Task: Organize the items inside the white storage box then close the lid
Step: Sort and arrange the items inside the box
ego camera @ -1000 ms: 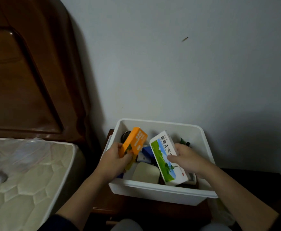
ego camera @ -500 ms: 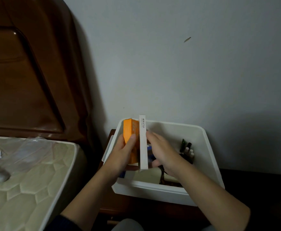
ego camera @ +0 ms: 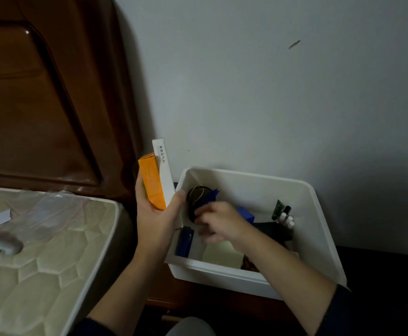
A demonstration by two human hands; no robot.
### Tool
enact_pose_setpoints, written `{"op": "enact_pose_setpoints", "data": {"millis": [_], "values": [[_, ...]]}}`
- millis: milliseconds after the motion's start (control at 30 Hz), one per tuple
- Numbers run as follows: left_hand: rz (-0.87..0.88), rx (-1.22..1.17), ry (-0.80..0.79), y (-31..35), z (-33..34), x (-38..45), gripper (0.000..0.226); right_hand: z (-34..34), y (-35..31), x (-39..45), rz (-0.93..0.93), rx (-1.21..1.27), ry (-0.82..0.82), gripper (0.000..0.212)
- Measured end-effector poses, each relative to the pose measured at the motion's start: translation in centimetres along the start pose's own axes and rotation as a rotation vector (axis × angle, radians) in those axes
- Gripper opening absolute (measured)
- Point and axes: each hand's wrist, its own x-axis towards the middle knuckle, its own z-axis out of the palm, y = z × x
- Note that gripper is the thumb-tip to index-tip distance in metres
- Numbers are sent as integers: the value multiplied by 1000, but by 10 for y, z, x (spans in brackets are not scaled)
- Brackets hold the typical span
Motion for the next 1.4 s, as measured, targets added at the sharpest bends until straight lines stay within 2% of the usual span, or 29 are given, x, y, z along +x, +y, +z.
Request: {"op": "enact_pose_setpoints", "data": {"millis": [67, 133, 233, 333, 400, 533, 600, 700, 833, 967, 1133, 1267, 1400], "values": [[9, -4, 14, -8, 4, -5, 89, 16, 16, 14, 110, -276, -69, 25], [16, 20, -6, -17, 7, -10, 92, 34, 25, 26, 158, -495, -109, 11], [45, 22, -15, -25, 6, -11, 97, 52, 25, 47, 111, -730, -151, 13], [60, 4, -12, -28, 1, -9, 99, 59, 25, 66, 40, -803, -120, 50], [58, -2, -16, -29, 0, -9, 99, 62, 27, 74, 47, -784, -104, 54], [89, 34, -35, -34, 0, -9, 98, 62, 35, 80, 139, -663, -138, 23], [92, 50, -31, -36, 0, -8, 98, 57, 33, 79, 182, -556, -78, 22], [93, 53, -40, -34, 0, -8, 100, 34, 22, 69, 192, -547, -49, 24], [121, 38, -45, -35, 0, -7, 100, -16, 7, 43, 214, -246, -32, 34], [114, 39, -43, -35, 0, -8, 101, -54, 1, 17, 221, -349, 41, 26], [137, 66, -91, -36, 2, -11, 99, -44, 21, -1, 254, -700, 18, 30], [145, 90, -108, -34, 3, -12, 103, -35, 31, -3, 114, -1094, -5, 40], [137, 100, -96, -35, 3, -12, 104, -39, 33, -7, 145, -1332, -103, 52]]}}
